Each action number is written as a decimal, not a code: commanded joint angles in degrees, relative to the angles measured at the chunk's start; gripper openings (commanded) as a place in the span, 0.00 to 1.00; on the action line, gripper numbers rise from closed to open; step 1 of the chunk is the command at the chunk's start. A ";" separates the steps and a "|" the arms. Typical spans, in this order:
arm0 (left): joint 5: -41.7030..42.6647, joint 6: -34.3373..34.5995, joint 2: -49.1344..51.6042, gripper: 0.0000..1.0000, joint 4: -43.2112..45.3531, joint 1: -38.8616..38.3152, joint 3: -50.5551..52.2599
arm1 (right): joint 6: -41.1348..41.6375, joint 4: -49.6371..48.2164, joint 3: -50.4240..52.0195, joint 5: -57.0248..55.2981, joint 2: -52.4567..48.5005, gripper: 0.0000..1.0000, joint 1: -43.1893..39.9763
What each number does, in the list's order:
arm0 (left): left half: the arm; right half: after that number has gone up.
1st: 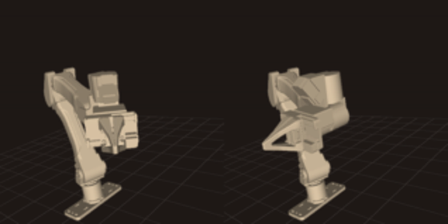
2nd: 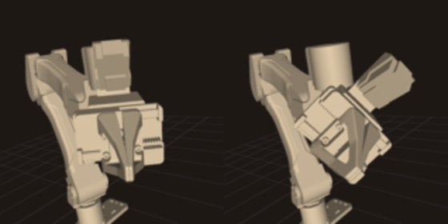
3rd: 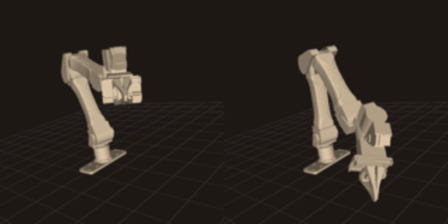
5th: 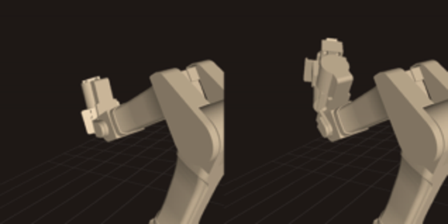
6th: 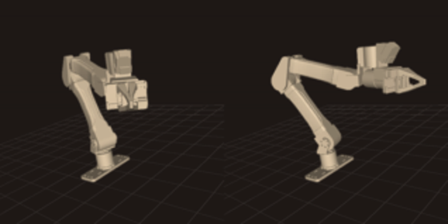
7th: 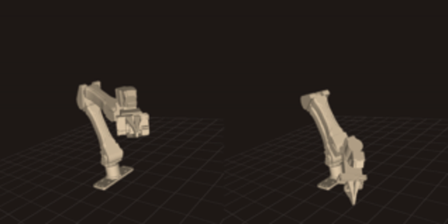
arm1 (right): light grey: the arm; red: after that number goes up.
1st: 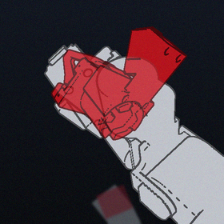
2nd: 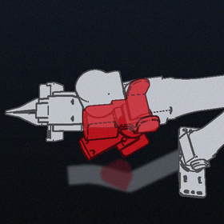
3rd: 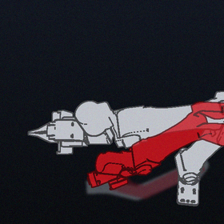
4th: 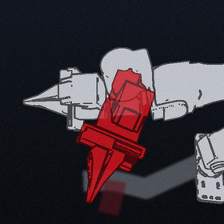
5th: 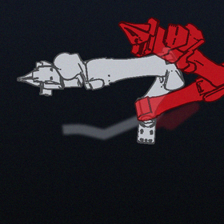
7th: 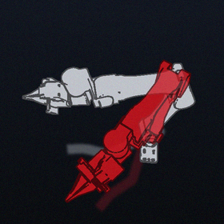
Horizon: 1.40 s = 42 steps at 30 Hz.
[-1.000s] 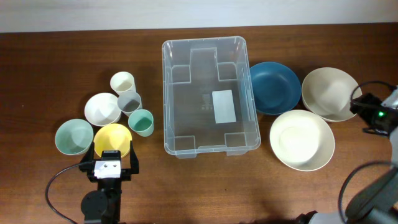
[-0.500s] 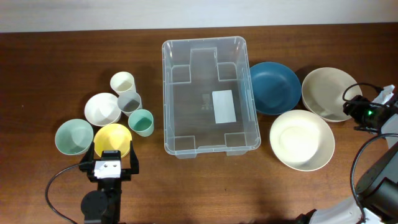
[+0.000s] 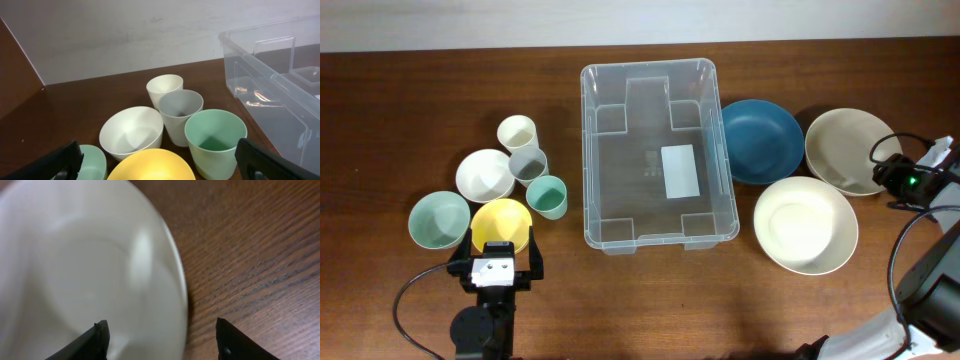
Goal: Pack container
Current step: 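Grasp the beige bowl rim with the right gripper and lift it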
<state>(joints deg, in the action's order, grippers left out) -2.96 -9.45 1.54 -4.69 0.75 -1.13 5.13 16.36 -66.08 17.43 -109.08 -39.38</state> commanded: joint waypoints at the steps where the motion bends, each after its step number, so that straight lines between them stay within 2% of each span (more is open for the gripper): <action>1: 0.63 -0.70 -0.50 1.00 0.11 -0.22 0.55 | -0.26 -0.92 0.28 -1.38 -2.89 0.61 -0.02; 2: 0.63 -0.70 -0.48 1.00 0.11 -0.22 0.55 | -0.26 -1.20 0.28 -1.42 -3.15 0.54 -0.02; 13: 0.63 -0.70 -0.50 1.00 0.11 -0.22 0.55 | -0.17 -1.84 0.28 -3.13 -3.17 0.04 -0.17; 22: 0.63 -0.72 -0.50 1.00 0.13 -0.24 0.55 | 2.80 -1.73 0.13 -1.53 -0.98 0.04 -3.89; 31: 0.63 -0.70 -0.48 1.00 0.11 -0.22 0.55 | -0.50 3.17 -5.03 -1.18 13.84 0.04 -2.27; 36: 0.63 -0.70 -0.48 1.00 0.11 -0.22 0.55 | -1.77 8.22 -9.03 -1.11 22.21 0.04 3.54; 42: 0.63 -0.70 -0.48 1.00 0.11 -0.24 0.55 | -2.80 9.68 -11.61 -3.13 28.04 0.04 18.67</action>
<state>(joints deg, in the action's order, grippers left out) -2.96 -9.45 1.54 -4.69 0.75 -1.13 3.53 25.80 -75.99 14.66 -82.91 -27.33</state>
